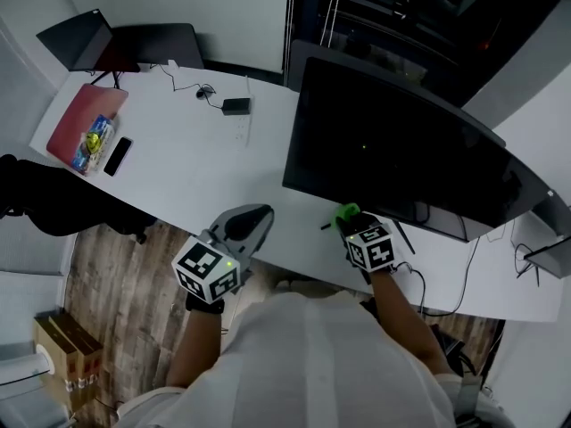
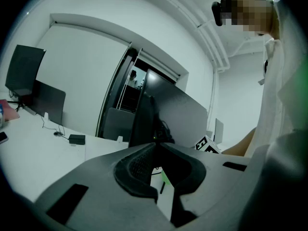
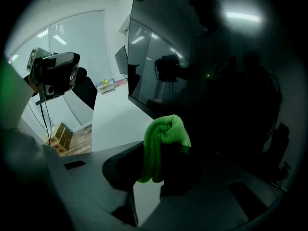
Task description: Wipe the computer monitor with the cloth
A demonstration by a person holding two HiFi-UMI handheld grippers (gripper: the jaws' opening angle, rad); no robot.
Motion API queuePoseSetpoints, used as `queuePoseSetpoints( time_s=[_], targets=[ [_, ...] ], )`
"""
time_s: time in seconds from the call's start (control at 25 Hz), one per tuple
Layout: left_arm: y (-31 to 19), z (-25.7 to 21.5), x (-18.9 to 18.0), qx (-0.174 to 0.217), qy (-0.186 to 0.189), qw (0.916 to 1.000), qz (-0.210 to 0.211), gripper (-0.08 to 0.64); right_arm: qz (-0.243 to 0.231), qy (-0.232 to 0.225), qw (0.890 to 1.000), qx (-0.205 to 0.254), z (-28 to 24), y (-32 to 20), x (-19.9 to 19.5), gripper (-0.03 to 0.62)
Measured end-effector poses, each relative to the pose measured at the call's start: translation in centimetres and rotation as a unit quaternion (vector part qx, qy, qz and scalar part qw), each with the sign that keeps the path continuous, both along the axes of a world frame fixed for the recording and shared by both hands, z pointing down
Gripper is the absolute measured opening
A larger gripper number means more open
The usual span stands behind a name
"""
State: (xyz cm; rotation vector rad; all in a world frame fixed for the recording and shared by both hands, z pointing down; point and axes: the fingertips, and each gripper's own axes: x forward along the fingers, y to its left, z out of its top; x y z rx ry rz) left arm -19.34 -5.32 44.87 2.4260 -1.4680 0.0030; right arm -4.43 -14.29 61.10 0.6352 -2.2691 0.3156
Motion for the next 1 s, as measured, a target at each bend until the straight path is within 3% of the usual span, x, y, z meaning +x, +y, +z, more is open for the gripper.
queuePoseSetpoints(
  time_s=[0.32,0.56,0.72,1.0],
  targets=[
    [0.5,-1.2,-0.5,0.002,-0.003,0.9995,-0.032,0.034,-0.042,0.007,0.999,-0.006,-0.4,0.3,-1.1,0.071],
    [0.3,-0.5,-2.0,-0.002,-0.001,0.9994,-0.033,0.034,-0.043,0.008,0.999,-0.004,-0.3,0.5,-2.1,0.071],
    [-1.1,0.3,-4.3,-0.007,0.000,0.9999,-0.007,0.034,-0.028,0.007,1.000,-0.006,-0.1,0.8,-4.1,0.071],
    [-4.0,0.9,-8.6,-0.013,-0.005,0.9964,0.084,0.034,0.036,0.004,0.999,-0.007,0.1,0.5,-9.0,0.071]
  ],
)
